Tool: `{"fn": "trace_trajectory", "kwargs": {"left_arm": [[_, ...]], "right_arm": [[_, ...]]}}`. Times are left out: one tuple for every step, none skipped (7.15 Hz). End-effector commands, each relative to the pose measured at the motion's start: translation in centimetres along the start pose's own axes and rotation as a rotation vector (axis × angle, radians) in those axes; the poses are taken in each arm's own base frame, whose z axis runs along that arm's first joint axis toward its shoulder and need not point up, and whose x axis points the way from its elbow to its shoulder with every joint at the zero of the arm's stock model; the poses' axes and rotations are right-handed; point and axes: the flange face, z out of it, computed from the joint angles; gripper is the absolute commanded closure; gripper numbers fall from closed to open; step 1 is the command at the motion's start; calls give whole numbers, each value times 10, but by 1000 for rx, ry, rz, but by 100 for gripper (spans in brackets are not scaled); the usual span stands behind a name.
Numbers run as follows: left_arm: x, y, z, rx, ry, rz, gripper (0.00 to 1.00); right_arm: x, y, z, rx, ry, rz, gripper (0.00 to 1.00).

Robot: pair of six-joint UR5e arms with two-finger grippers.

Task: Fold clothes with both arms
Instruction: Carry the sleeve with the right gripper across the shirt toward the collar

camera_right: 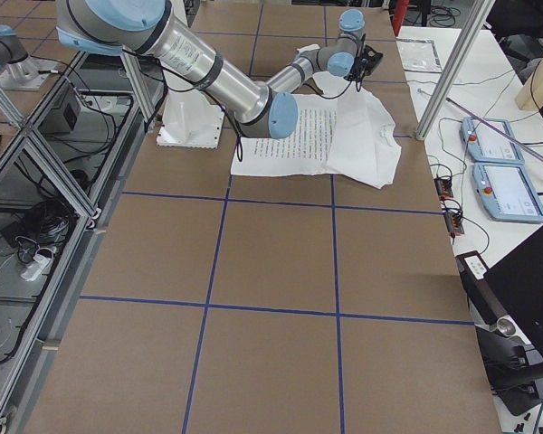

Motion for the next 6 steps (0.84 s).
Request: {"fn": "trace_trajectory", "kwargs": {"left_arm": [[0,0,0,1,3,2,0],[0,0,0,1,3,4,0],[1,0,-1,2,3,5,0],[1,0,-1,2,3,5,0],[1,-1,-1,3,3,6,0],[-1,1,2,-4,3,-2,0]], "right_arm": [[4,41,37,33,-39,10,100],[-6,62,34,40,-64,21,100],[-8,75,36,56,-78,32,100],[-6,83,40,73,-88,28,100],[-4,92,42,79,-114,41,100],[-4,90,44,86,-114,46,69]]}}
